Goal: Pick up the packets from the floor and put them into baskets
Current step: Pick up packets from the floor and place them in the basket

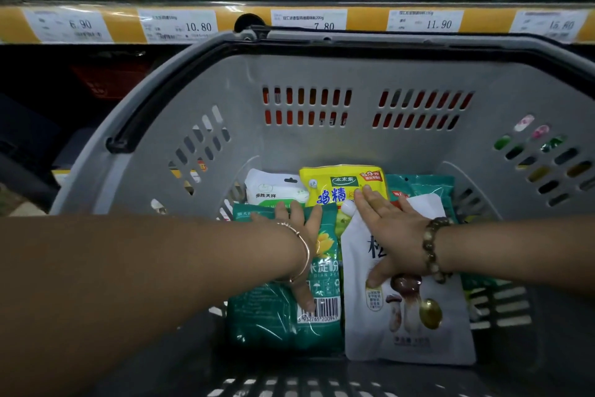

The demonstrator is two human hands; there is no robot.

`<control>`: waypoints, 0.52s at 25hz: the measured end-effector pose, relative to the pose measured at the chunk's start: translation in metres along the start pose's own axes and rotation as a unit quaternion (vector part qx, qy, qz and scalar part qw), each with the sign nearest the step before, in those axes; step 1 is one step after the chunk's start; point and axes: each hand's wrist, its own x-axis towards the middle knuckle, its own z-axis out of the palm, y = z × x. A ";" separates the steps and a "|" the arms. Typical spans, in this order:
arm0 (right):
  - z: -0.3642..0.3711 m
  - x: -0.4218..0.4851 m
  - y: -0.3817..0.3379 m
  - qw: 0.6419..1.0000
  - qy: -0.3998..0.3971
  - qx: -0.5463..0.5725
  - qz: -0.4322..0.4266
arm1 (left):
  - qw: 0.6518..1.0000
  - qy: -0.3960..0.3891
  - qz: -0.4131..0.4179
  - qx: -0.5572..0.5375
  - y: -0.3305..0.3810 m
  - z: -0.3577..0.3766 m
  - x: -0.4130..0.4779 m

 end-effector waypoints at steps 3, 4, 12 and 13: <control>-0.002 0.000 -0.001 1.000 -0.007 -0.014 -0.002 | 1.000 -0.017 -0.002 0.011 0.001 -0.001 -0.001; -0.004 -0.001 -0.002 1.000 -0.009 -0.020 -0.003 | 0.999 -0.027 0.004 0.018 -0.001 -0.005 -0.002; -0.050 -0.005 -0.020 1.000 0.022 -0.013 0.017 | 0.992 0.041 0.116 -0.029 -0.042 -0.061 -0.034; -0.059 -0.005 -0.026 0.999 0.049 -0.002 0.014 | 0.989 0.078 0.116 -0.053 -0.049 -0.067 -0.044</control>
